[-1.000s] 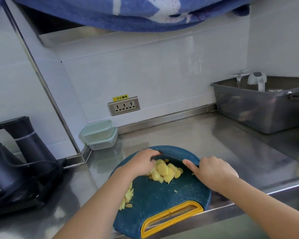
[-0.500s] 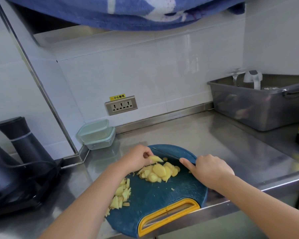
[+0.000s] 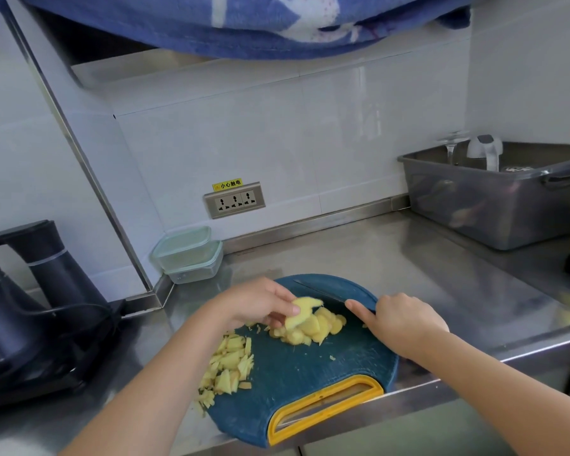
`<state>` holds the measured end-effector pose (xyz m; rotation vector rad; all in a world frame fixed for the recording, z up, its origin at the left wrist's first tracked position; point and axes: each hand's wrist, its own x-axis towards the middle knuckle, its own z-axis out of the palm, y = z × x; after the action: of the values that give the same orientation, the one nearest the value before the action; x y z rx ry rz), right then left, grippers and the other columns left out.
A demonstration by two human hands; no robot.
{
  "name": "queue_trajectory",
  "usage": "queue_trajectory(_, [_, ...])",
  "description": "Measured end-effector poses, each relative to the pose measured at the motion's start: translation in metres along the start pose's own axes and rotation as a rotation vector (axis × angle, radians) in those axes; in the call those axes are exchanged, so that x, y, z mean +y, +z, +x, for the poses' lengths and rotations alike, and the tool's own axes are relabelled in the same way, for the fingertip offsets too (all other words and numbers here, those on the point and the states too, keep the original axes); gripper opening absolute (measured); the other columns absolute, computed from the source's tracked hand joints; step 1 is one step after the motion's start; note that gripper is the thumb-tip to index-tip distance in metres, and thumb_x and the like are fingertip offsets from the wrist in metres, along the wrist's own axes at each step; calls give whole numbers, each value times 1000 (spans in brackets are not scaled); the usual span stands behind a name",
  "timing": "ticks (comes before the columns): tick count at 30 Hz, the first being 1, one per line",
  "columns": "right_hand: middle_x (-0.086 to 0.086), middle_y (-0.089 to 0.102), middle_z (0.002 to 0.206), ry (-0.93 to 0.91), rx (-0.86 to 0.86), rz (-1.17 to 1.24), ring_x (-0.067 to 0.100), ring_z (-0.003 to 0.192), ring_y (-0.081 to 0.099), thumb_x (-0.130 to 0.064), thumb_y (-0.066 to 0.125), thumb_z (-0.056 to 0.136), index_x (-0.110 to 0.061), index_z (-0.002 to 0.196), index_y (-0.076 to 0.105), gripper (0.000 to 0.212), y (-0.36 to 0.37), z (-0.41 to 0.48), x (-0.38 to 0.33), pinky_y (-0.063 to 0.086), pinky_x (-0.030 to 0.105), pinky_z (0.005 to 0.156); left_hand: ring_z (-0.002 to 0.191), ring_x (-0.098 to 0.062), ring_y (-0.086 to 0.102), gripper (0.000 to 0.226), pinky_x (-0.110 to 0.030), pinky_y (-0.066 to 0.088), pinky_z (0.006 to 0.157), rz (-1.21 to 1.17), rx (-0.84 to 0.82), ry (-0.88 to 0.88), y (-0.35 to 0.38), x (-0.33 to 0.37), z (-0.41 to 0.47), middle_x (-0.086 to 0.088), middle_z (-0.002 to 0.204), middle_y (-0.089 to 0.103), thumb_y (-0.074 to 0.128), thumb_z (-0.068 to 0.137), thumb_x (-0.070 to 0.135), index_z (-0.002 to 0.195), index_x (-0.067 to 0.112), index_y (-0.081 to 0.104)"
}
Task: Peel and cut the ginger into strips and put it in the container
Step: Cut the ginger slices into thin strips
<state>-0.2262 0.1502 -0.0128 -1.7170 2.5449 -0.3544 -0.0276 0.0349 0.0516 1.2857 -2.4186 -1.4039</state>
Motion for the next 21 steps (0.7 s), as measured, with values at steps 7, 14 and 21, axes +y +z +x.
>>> queue_trajectory(7, [2,57,70,4,-13,-5,16,62,55,-74,15,88,-15,69,51,72,-2,-2,-1,45,29,56,83,-10,64,14,-28,55,83,348,-46,28,38,-18,-30,6,91,68,69,85,20,100,21,70])
queue_trajectory(14, [3,58,69,13,-34,3,15,60,56,-73,16,89,-14,70,52,72,-3,-3,-2,46,26,54,89,-1,58,8,-20,47,82,411,117,76,47,-23,-39,17,92,63,67,85,37,92,33,67])
queue_trajectory(21, [3,58,69,8,-28,11,15,60,56,-73,16,89,-14,69,52,72,-1,-3,-2,45,26,53,72,4,54,6,-10,39,64,348,312,133,53,-23,-41,17,79,62,69,84,31,78,29,67])
